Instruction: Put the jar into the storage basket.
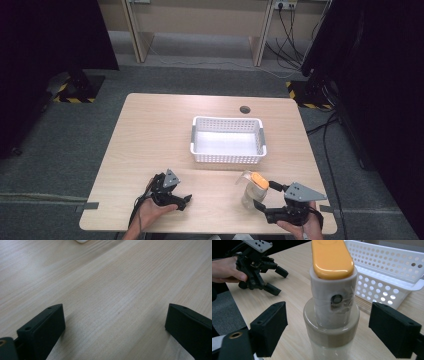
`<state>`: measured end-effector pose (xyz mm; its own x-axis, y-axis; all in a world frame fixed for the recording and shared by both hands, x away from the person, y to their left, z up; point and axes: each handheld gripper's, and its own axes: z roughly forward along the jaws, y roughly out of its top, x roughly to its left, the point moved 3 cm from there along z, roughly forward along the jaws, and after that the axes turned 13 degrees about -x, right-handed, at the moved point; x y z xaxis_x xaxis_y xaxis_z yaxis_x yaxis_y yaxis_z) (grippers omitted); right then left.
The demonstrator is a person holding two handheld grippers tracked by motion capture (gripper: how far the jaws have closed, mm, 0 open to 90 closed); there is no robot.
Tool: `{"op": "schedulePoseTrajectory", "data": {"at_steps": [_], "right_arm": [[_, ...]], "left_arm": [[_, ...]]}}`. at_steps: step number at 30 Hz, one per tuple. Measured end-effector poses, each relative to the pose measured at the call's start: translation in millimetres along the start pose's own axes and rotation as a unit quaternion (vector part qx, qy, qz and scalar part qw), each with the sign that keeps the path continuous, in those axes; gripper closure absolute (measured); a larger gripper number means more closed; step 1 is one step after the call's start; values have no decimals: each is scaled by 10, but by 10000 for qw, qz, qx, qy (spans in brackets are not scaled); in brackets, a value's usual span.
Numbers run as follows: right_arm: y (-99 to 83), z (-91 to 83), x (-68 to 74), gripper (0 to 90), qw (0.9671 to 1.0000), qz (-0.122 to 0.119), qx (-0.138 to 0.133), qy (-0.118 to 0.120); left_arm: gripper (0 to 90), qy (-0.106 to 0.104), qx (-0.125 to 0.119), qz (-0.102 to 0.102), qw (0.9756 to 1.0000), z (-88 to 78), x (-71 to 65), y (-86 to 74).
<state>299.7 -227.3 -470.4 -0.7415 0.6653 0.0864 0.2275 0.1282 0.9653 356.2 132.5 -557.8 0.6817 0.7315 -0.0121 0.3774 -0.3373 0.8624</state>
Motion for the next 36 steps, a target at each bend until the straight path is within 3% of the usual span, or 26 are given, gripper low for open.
{"op": "schedulePoseTrajectory", "data": {"at_steps": [22, 36], "right_arm": [[38, 137, -40, 543, 9995, -278, -165, 45], [71, 163, 8, 567, 9987, -487, -107, 96]], "left_arm": [[19, -3, 6, -4, 10000, -1, 0, 0], [19, -6, 7, -6, 10000, -1, 0, 0]]}}
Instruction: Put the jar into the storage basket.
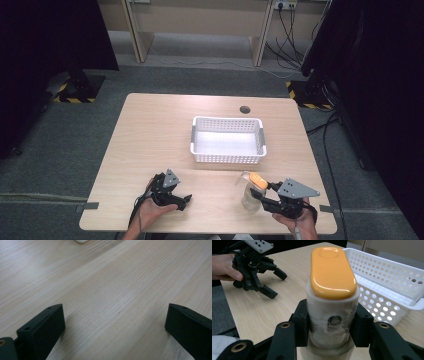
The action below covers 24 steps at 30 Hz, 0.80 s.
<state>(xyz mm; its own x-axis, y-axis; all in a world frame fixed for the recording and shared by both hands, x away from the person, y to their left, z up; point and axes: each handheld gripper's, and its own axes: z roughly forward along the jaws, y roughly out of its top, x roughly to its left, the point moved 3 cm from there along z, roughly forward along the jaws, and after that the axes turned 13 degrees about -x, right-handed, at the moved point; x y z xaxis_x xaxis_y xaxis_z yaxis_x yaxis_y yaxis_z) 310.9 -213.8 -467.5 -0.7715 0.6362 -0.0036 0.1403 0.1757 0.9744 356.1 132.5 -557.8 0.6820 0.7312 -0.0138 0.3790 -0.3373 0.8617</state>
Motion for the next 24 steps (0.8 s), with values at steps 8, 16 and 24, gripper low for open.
{"op": "schedulePoseTrajectory", "data": {"at_steps": [8, 16, 24], "right_arm": [[115, 36, 5, 568, 9999, -23, -101, 51], [260, 108, -32, 568, 9997, -14, -203, 124], [376, 215, -77, 568, 9994, 14, -279, 183]], "left_arm": [[19, 0, 0, 0, 10000, 0, 0, 0], [19, 0, 0, 10, 10000, 0, 1, 0], [19, -1, -1, 0, 10000, 0, 0, 0]]}}
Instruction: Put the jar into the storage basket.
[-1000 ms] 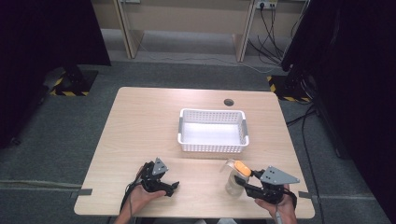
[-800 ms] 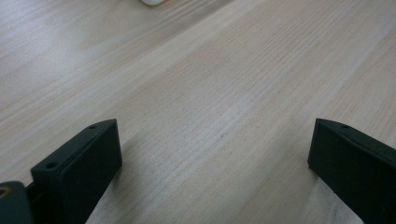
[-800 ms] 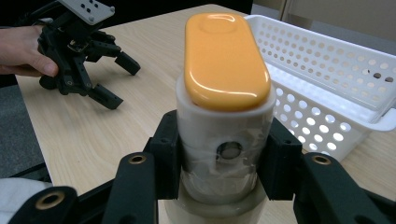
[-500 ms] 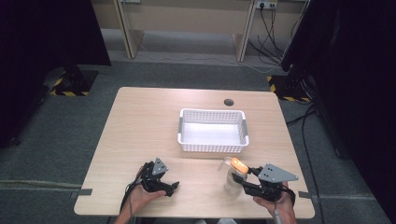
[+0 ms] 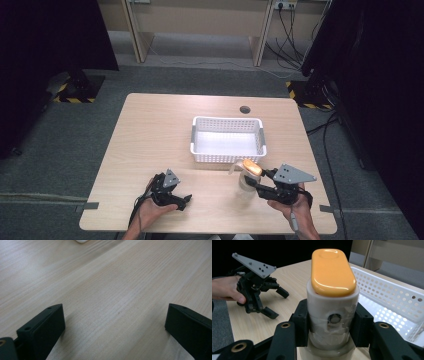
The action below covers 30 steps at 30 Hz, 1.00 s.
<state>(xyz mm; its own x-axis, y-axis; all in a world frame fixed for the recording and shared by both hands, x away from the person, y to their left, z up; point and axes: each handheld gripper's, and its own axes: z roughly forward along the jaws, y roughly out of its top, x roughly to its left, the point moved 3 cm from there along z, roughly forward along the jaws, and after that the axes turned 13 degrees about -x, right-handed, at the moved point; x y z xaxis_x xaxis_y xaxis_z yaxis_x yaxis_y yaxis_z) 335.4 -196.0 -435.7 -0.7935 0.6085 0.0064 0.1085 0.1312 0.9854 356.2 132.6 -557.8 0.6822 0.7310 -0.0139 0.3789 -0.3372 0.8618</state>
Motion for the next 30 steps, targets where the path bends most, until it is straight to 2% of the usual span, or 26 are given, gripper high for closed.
{"op": "schedulePoseTrajectory", "data": {"at_steps": [18, 24, 30], "right_arm": [[211, 218, -113, 569, 9999, -4, -145, 29], [321, 295, -152, 569, 9998, 34, -204, 74], [471, 375, -170, 569, 9997, -53, -222, 45]], "left_arm": [[19, 0, 0, 9, 10000, 0, 1, 0], [19, 0, 1, 1, 10000, 0, 0, 0], [19, 0, 0, 8, 10000, 0, 1, 0]]}}
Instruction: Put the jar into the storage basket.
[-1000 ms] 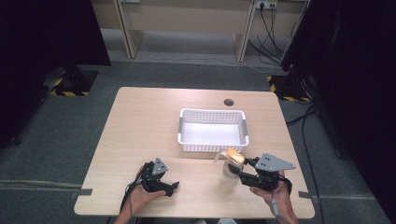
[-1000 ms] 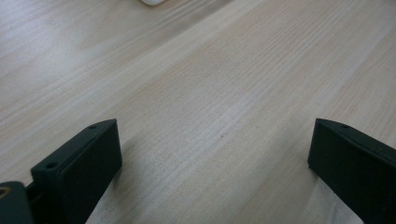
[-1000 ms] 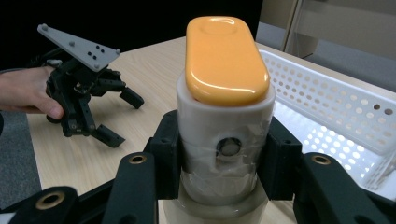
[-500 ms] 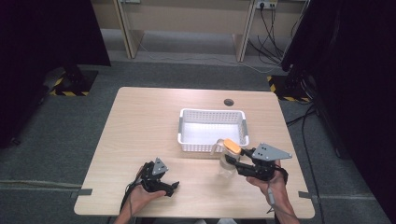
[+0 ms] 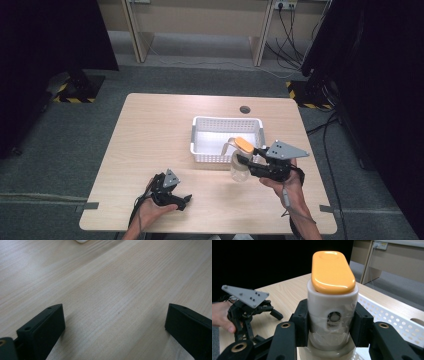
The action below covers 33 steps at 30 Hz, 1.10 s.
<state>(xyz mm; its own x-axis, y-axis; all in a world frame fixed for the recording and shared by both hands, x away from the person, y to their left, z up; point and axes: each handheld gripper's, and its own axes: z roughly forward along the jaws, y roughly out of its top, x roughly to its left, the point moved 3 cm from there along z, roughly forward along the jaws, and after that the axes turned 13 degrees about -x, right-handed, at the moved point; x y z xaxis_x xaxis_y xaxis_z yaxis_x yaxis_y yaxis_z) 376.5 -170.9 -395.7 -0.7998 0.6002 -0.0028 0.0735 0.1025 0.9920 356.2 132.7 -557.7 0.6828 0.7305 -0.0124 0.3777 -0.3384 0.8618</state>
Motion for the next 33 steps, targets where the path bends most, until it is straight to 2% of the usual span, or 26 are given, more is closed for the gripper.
{"op": "schedulePoseTrajectory", "data": {"at_steps": [14, 33], "right_arm": [[240, 251, -125, 569, 9999, -2, -47, -92], [375, 643, -340, 570, 9995, 26, -58, -310]], "left_arm": [[19, 2, -12, -14, 10000, 2, -2, 0], [19, 0, -14, -18, 10000, 2, -2, 0]]}}
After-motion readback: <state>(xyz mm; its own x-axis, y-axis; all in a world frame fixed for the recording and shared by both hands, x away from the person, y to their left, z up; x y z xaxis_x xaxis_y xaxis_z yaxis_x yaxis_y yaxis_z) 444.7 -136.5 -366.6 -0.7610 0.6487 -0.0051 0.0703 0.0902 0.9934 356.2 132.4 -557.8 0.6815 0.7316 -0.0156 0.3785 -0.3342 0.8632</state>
